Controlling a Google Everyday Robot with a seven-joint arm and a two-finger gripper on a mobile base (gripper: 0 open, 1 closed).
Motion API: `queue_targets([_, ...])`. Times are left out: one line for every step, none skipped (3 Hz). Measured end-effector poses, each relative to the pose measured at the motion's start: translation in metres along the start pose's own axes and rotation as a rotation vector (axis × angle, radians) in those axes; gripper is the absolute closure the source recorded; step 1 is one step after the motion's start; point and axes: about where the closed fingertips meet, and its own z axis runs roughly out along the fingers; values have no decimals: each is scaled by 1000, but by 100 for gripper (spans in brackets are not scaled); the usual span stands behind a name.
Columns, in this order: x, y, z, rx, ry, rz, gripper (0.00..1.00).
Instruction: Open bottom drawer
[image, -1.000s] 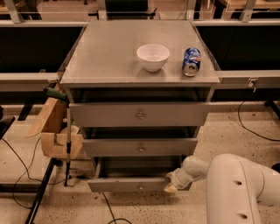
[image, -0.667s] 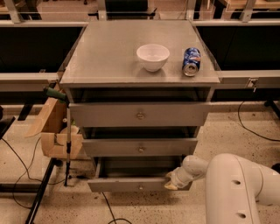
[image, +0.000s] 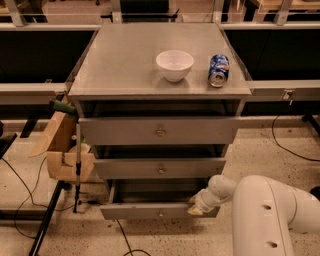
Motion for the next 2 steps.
queue_targets([-1,-6,0,0,0,0,66])
queue_targets([-3,-10,1,0,0,0,68])
